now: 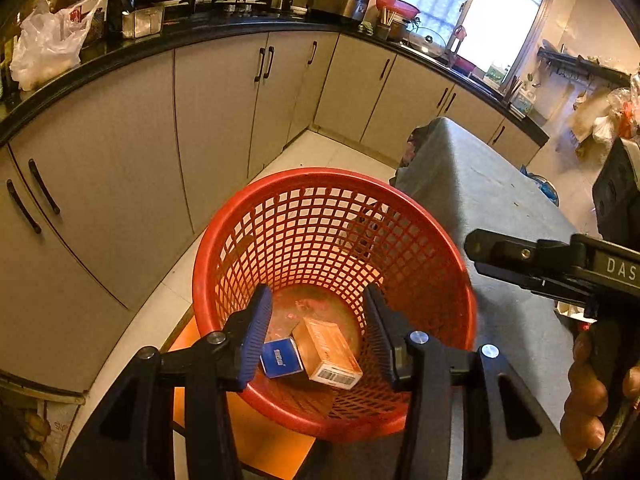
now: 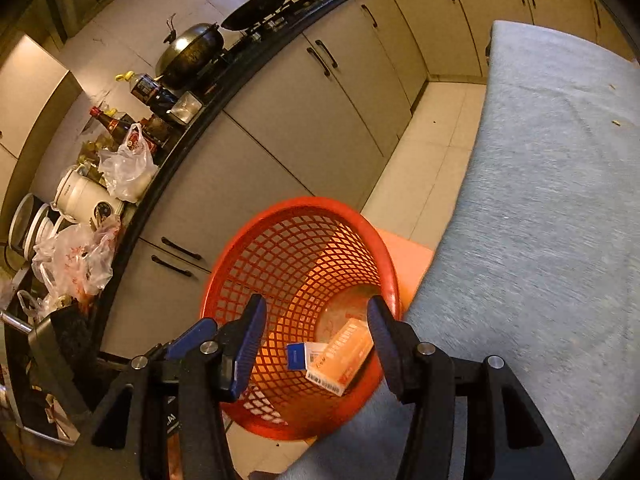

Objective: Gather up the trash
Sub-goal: 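Carry both boxes over the red wastebasket and open both tools to drop them, then grasp the white printed box with the left tool while the right tool grasps the clear plastic cup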

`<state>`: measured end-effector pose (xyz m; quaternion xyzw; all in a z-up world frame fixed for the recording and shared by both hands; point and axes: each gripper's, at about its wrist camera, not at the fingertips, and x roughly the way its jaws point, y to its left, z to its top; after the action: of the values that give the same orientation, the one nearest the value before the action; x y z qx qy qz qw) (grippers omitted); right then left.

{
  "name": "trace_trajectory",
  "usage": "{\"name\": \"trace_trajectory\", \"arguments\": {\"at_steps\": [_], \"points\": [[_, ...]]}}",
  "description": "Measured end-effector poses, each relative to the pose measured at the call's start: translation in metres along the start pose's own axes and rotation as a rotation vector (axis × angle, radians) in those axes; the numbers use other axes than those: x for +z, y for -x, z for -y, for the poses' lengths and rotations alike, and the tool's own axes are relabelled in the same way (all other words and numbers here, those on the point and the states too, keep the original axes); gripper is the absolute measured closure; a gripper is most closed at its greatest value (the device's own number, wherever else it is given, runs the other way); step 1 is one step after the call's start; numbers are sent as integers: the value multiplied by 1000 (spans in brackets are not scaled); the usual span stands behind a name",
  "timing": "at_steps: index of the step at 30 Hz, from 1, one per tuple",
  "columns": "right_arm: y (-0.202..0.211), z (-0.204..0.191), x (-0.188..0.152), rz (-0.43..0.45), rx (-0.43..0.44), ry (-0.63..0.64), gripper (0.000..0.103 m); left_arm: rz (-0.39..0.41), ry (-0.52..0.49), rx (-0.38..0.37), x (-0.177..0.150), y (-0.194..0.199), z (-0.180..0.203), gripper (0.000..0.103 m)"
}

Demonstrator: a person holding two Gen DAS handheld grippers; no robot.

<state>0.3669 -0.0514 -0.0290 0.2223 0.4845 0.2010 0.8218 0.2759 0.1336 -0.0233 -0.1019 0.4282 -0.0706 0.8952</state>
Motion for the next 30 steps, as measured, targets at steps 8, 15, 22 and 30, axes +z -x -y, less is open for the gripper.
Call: {"name": "trace_trajectory", "arguments": {"at_steps": [8,15,22,30], "points": [[37,11,-25,34,-10,-7,46,38,-32,-28,-11,24,24,51],[86,28,-54,115,-13,-21,46,57,-100,-75,-23,42,63,49],[126,68,-92,162,-33,-89,46,32,-173,-120,-41,42,107,48],[201,132,-140,275,-97,-197,46,-16,-284,-179,-58,36,163,46]]}}
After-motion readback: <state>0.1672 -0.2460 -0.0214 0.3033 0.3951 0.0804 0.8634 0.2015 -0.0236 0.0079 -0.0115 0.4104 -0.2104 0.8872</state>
